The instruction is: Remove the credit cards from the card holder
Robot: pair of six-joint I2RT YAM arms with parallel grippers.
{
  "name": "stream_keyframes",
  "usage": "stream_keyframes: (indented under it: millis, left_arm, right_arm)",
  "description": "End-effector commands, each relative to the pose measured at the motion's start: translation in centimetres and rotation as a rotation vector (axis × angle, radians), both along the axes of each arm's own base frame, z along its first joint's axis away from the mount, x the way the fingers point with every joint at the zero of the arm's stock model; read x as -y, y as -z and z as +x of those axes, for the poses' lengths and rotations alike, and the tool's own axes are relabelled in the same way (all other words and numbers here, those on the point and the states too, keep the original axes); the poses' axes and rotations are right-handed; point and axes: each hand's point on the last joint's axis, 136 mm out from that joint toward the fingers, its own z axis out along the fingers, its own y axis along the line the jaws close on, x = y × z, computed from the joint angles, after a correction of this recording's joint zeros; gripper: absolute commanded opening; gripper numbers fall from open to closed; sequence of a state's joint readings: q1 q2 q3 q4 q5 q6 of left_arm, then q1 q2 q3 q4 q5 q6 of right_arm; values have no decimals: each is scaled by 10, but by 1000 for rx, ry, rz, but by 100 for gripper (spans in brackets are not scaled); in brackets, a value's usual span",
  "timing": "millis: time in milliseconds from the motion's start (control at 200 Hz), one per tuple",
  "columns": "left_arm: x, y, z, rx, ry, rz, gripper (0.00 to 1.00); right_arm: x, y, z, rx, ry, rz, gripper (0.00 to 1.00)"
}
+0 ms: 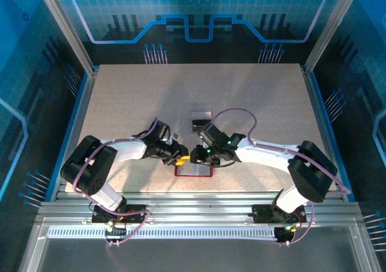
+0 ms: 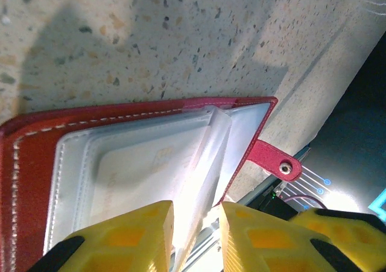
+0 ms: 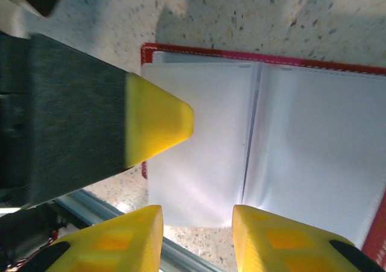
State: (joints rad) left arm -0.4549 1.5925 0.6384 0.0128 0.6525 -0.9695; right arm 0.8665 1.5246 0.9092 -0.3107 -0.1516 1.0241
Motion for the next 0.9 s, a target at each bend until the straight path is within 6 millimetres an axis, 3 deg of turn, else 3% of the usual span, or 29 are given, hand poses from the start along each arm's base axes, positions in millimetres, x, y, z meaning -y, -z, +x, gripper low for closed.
stream_keyframes:
  millis: [0,50,75,375,690,895]
  left_arm:
    - [11,-13,-1,1,31,-32,26]
    - [14,-16,0,5,39,-33,27]
    - [15,-18,0,8,45,-34,27]
    - [39,-32,-1,36,116,-32,36]
    - [66,-27,-1,30,175,-29,44]
    - [76,-8,-6,3,203,2,53]
  right_arm:
    - [26,-10,5,31,50,-35,36]
    - [31,-19,9,51,67,-23,36]
    - [40,-12,6,41,77,-40,36]
    - [80,-18,9,62,161,-35,36]
    - [92,-23,9,73,188,-24,37]
    - [96,-24,8,72,190,-24,37]
